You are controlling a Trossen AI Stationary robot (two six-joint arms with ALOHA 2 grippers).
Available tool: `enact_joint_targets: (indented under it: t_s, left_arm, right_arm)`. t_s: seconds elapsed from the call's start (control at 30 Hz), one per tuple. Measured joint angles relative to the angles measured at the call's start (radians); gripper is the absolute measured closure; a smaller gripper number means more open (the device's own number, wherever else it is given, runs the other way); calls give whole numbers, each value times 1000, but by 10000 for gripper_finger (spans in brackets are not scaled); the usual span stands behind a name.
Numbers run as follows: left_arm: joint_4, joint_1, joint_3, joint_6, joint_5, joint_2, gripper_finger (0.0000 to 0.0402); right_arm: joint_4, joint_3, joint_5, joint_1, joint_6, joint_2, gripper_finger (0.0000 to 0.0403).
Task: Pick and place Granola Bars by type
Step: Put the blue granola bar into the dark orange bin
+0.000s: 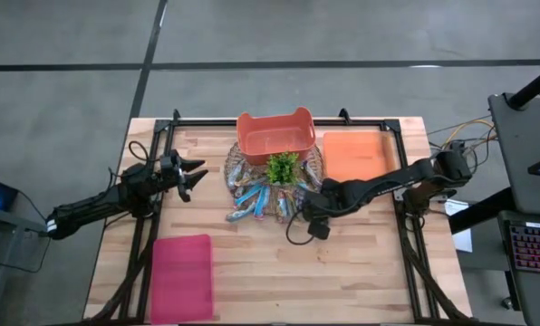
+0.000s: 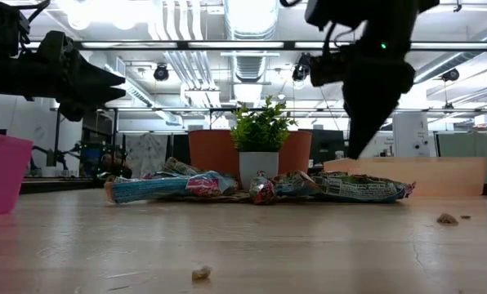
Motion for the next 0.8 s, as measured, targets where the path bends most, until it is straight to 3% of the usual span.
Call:
enact_joint_targets:
  t_s: [0.8]
  left_arm:
    - [0, 0, 0, 0, 0, 0, 228]
  right_arm:
    - [201, -158, -6, -28, 2, 14, 175]
